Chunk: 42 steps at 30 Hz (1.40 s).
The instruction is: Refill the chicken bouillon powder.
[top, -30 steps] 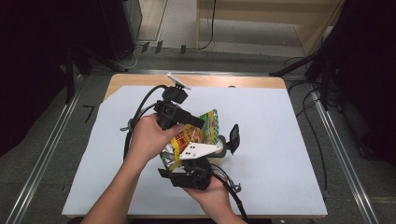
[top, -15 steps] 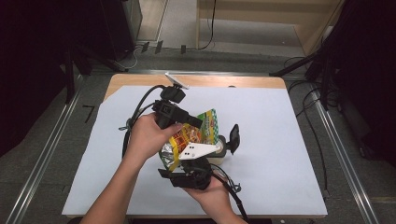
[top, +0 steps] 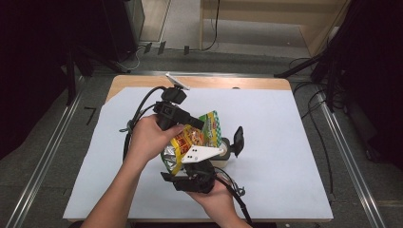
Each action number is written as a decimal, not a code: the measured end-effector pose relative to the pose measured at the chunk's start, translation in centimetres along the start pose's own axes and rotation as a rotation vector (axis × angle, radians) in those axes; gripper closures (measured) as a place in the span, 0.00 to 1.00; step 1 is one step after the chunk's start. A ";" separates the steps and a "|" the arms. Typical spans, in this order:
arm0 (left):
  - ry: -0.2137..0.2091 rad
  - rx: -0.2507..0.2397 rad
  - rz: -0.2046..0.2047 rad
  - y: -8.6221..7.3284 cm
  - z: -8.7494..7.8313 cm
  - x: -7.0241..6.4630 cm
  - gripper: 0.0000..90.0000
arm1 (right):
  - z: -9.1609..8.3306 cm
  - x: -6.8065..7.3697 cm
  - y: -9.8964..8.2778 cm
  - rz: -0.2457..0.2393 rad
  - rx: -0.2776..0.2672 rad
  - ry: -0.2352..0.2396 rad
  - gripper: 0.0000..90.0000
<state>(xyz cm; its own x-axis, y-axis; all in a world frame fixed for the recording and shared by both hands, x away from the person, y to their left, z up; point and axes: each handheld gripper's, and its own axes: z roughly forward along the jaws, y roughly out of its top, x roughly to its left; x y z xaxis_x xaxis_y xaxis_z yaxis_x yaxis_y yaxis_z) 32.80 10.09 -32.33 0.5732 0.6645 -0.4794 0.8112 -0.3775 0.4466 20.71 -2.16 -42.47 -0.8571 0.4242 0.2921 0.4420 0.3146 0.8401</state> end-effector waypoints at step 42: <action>0.031 0.008 0.041 -0.1 0.0 -1.4 0.86 | 0.1 -0.1 0.0 -0.011 -0.001 0.006 0.66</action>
<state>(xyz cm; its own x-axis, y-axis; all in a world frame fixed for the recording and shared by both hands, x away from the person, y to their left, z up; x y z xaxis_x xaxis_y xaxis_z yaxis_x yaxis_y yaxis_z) 31.87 9.20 -31.73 0.6026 0.6679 -0.4368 0.7878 -0.4104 0.4593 20.76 -2.16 -42.55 -0.8635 0.4154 0.2859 0.4324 0.3181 0.8437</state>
